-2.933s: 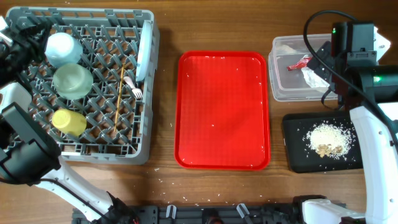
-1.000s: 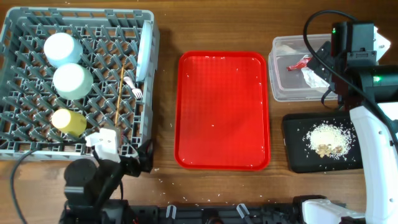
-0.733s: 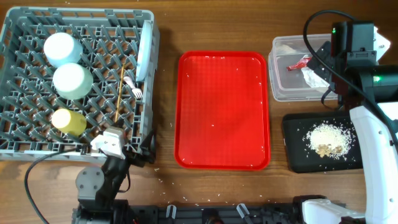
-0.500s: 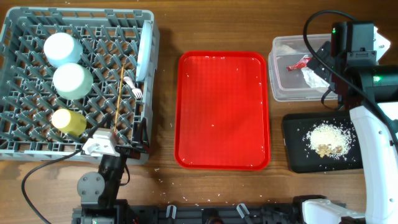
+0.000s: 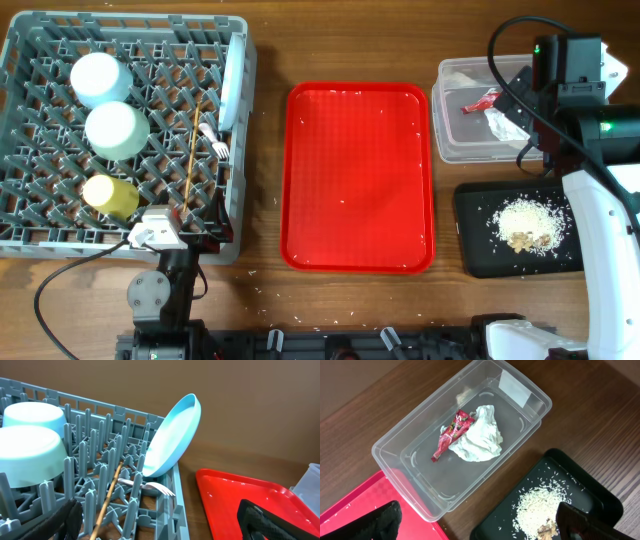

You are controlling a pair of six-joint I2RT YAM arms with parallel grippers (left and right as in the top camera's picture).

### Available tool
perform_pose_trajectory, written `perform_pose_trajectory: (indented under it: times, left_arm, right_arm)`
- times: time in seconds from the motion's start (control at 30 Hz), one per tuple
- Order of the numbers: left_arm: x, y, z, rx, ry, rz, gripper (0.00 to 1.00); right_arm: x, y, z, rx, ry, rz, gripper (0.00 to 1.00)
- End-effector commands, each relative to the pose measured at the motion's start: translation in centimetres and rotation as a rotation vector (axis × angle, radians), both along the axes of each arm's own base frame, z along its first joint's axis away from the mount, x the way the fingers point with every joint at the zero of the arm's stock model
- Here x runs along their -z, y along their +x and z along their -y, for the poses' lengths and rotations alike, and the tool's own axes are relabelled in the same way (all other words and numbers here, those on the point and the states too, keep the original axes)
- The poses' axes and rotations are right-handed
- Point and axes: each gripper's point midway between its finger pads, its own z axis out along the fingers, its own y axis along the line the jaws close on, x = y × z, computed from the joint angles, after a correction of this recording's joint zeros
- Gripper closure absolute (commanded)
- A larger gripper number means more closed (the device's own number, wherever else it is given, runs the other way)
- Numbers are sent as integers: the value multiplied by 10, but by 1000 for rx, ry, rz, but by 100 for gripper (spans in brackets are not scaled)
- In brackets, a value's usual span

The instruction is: Sort waste into correct bins and load items into the dishwasher rack

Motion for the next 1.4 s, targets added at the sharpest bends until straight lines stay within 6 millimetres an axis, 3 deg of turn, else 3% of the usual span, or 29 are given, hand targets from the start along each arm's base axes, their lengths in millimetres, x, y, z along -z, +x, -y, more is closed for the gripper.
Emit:
perform_pose_trajectory:
  times: [0.0,0.67,0.83,0.93,1.03,1.13,1.23,1.37]
  left_arm:
    - [2,0,-3,-17,-8,-1,0]
    - [2,0,-3,-17,-8,-1,0]
    - [2,0,-3,-17,-8,-2,0]
    - [2,0,-3,-17,-8,-1,0]
    - [2,0,-3,-17,-8,-1,0]
    - [2,0,-3,-17,-8,-2,0]
    - [2,0,-3,-17,-8,-1,0]
    - [2,0,-3,-17,-8,-2,0]
  right_arm:
    - [-5,1,4,11,-18,11,0]
    - [-9,-1,4,11,-17,25,0]
    - [-65,-41,6,12,-6,218,0]
    - [-106,-88,9,14,3,385,0]
    - [-124,-134,11,-28,-27,453,0]
    - [-137,-173,-1,-165,-43,537,0]
    - [-136,-183,-7,-258,-105,528,0]
    - [-120,-165,-24,-339,-52,564,0]
